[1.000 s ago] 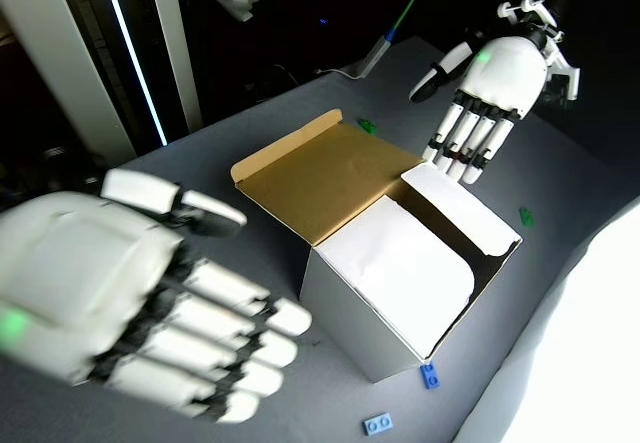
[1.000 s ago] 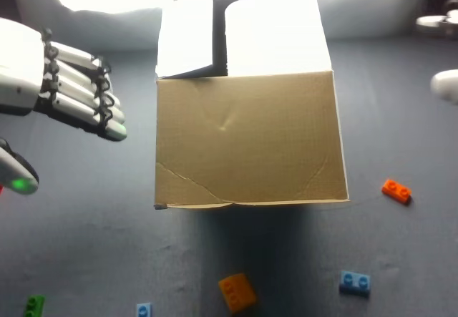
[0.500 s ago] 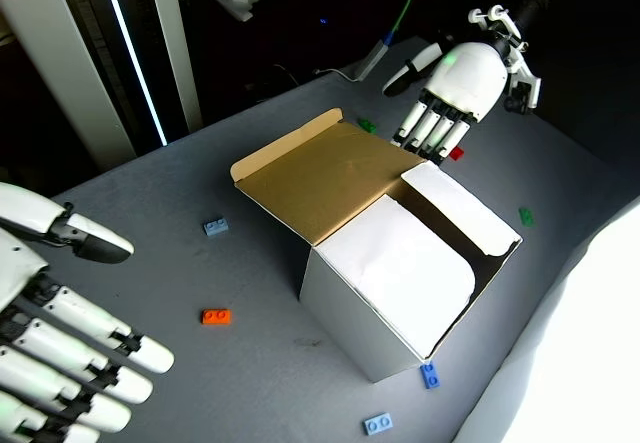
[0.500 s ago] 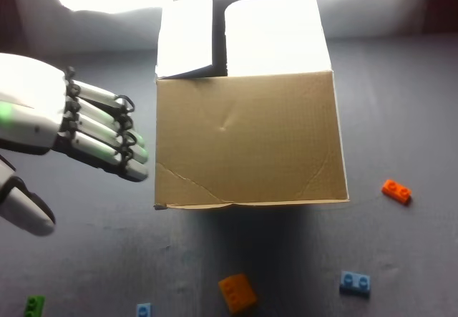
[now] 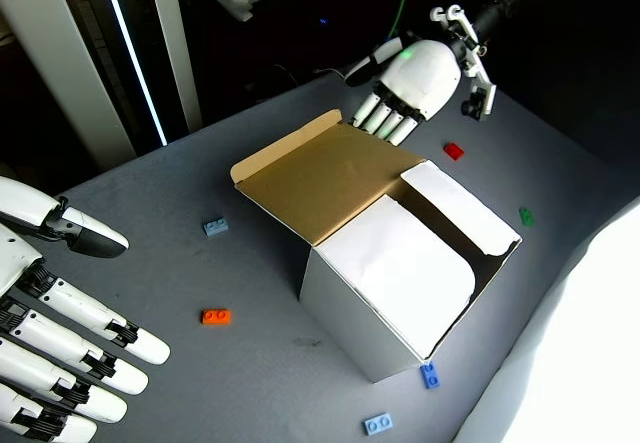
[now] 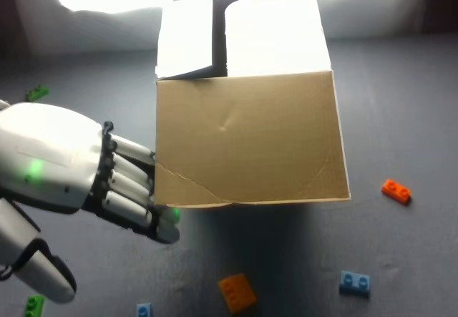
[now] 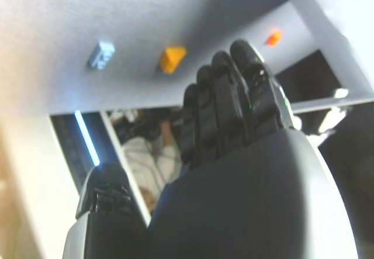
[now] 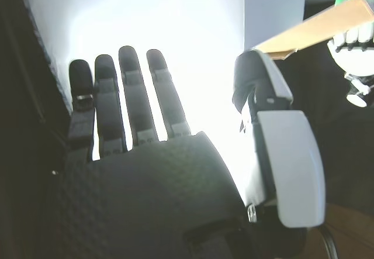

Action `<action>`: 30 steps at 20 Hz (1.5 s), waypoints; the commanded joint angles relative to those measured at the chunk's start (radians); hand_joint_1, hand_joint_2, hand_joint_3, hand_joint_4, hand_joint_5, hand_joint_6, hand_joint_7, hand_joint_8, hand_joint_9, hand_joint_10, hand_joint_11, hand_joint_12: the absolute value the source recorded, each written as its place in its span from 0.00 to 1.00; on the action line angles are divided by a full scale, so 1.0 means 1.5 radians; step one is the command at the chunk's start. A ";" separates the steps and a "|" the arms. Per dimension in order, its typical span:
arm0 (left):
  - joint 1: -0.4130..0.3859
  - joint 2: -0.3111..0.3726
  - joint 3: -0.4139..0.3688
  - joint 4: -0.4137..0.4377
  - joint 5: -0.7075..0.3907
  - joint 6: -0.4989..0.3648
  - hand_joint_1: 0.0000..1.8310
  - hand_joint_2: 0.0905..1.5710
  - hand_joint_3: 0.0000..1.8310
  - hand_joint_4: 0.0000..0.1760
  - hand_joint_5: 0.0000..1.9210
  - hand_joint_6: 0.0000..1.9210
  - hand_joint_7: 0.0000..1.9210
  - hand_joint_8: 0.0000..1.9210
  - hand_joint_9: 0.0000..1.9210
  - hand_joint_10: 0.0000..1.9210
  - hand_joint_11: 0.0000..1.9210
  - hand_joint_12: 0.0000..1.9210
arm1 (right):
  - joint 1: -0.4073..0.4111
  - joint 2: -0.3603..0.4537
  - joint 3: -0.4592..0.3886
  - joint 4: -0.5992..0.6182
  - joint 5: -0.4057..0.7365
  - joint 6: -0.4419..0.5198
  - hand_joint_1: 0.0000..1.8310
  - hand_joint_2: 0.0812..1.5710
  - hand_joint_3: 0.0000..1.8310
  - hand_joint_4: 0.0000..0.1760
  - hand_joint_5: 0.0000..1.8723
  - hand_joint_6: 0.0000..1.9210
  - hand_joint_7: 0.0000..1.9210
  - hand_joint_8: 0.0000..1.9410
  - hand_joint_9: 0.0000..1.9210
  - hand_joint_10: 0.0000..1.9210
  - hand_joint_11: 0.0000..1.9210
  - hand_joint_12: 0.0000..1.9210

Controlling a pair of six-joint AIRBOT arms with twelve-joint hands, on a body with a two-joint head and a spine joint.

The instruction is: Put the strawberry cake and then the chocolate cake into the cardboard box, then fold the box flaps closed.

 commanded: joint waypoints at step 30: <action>-0.222 -0.090 0.095 -0.133 0.125 -0.066 0.00 0.74 0.00 0.00 0.12 0.00 0.15 0.00 0.16 0.00 0.00 0.45 | 0.017 0.009 0.004 0.085 0.140 0.013 0.00 0.81 0.00 0.00 0.15 0.01 0.15 0.00 0.14 0.01 0.00 0.42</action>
